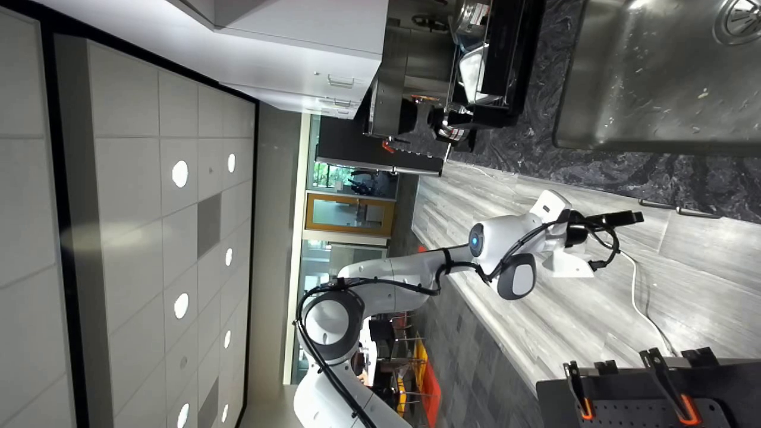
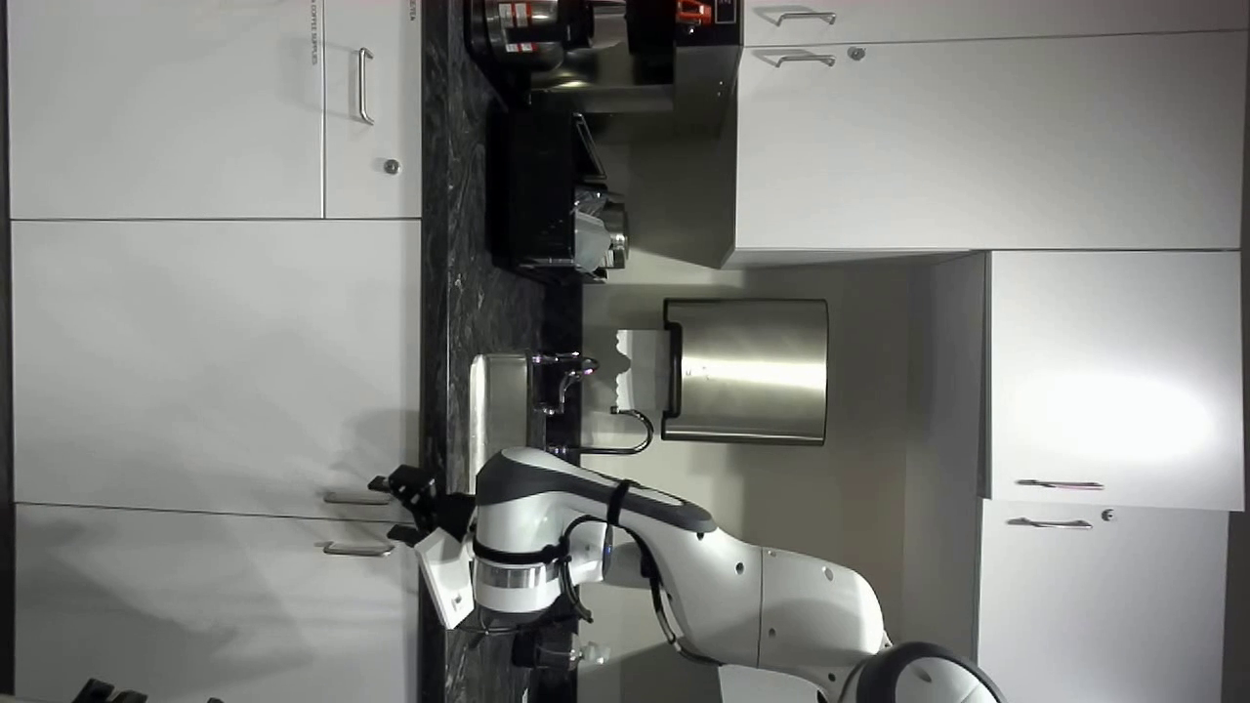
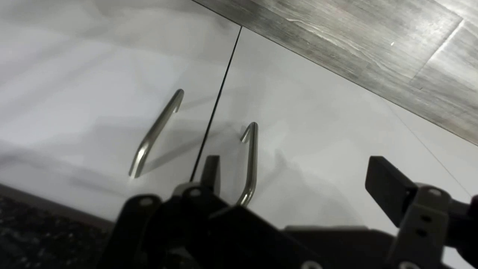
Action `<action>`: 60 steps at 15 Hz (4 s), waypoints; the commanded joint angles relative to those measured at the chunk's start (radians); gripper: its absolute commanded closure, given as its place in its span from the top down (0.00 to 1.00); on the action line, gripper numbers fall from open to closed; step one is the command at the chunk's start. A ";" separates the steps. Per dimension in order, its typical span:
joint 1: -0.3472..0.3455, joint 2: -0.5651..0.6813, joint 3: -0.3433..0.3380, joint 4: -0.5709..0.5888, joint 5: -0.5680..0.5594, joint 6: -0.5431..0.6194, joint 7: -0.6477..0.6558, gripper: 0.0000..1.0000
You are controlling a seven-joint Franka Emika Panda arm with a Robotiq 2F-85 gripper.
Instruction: Open the left bottom cabinet door
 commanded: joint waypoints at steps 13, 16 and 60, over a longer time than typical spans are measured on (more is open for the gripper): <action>-0.135 0.175 0.093 0.153 -0.027 0.105 -0.022 1.00; -0.157 0.172 0.104 0.152 -0.071 0.107 -0.048 1.00; 0.316 0.320 -0.260 0.104 -0.613 0.236 0.374 0.04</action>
